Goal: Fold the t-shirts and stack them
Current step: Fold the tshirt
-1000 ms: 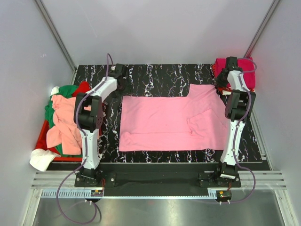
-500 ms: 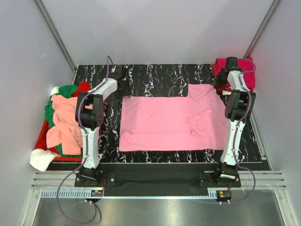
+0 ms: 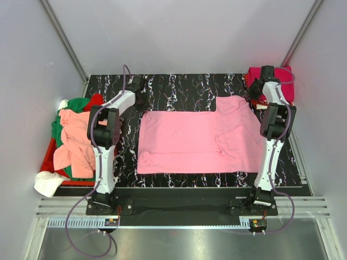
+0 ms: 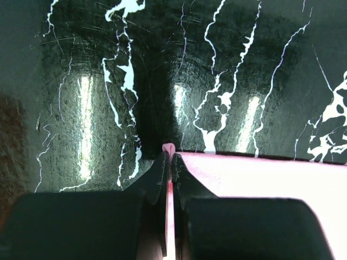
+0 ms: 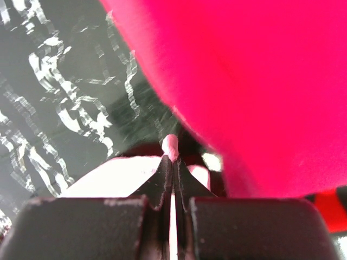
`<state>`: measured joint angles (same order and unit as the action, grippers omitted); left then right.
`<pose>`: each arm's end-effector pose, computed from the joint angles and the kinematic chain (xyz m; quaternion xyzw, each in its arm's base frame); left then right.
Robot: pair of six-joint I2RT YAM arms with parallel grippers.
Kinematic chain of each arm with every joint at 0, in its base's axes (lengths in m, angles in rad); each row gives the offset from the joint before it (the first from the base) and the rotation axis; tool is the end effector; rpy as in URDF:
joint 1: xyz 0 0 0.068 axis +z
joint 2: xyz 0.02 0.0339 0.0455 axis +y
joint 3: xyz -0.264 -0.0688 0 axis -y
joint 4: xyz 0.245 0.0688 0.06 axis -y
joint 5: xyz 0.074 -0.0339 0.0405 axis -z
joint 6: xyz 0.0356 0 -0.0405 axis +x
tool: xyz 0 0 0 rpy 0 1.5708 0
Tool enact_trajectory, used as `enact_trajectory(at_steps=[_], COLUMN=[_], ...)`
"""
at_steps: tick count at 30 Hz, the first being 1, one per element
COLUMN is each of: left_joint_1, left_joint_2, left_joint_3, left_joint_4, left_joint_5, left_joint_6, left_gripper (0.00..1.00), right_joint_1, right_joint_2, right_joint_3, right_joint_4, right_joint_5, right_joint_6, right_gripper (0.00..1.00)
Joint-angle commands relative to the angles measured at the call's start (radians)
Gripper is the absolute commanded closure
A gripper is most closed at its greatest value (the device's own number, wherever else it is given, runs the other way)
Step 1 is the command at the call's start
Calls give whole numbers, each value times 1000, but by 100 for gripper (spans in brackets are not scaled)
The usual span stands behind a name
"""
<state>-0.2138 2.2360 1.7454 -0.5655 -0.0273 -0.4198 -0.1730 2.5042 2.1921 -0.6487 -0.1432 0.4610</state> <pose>0.4705 -0.1012 0.1633 -0.1029 0.9615 -0.0667 0.2459 0.5390 -0.0890 0.1629 0.2762 0.9107 0.1105 0.2866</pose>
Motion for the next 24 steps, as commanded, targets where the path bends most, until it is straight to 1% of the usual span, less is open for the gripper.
enact_trajectory(at_steps=[1, 3, 5, 8, 9, 10, 11, 12, 13, 14, 17, 18, 22, 24], left_joint_1=[8, 8, 7, 8, 8, 8, 8, 8, 8, 8, 8, 8, 8, 8], left_joint_2=[-41, -84, -114, -182, -218, -237, -257, -295, -312, -347, -401, -435, -510, -545], left_joint_3=[25, 14, -12, -64, -78, -98, -134, -156, -174, -193, -270, -289, -391, -421], left_joint_4=[12, 6, 6, 12, 12, 15, 24, 27, 33, 33, 39, 41, 49, 53], left_joint_5=[15, 15, 18, 21, 21, 21, 45, 43, 46, 49, 55, 50, 49, 46], left_joint_6=[16, 24, 26, 27, 27, 29, 32, 32, 30, 32, 27, 27, 27, 26], left_gripper=[100, 100, 100, 100, 100, 100, 100, 100, 100, 100, 100, 100, 100, 100], right_joint_1=[21, 30, 40, 43, 43, 43, 43, 43, 43, 43, 43, 43, 43, 43], right_joint_2=[-160, -205, -284, -416, -450, -515, -547, -576, -634, -662, -772, -800, -971, -1030], right_joint_3=[-28, -81, -133, -290, -386, -431, -472, -547, -584, -657, -758, -814, -951, -1024], right_joint_4=[70, 105, 133, 199, 251, 271, 285, 305, 311, 319, 348, 354, 351, 342], right_joint_5=[-85, -119, -159, -185, -196, -208, -225, -231, -234, -239, -240, -239, -210, -191], right_joint_6=[2, 2, 4, 8, 10, -1, -7, -12, -21, -24, -31, -36, -61, -70], right_gripper=[100, 100, 100, 100, 100, 100, 100, 100, 100, 100, 100, 100, 100, 100])
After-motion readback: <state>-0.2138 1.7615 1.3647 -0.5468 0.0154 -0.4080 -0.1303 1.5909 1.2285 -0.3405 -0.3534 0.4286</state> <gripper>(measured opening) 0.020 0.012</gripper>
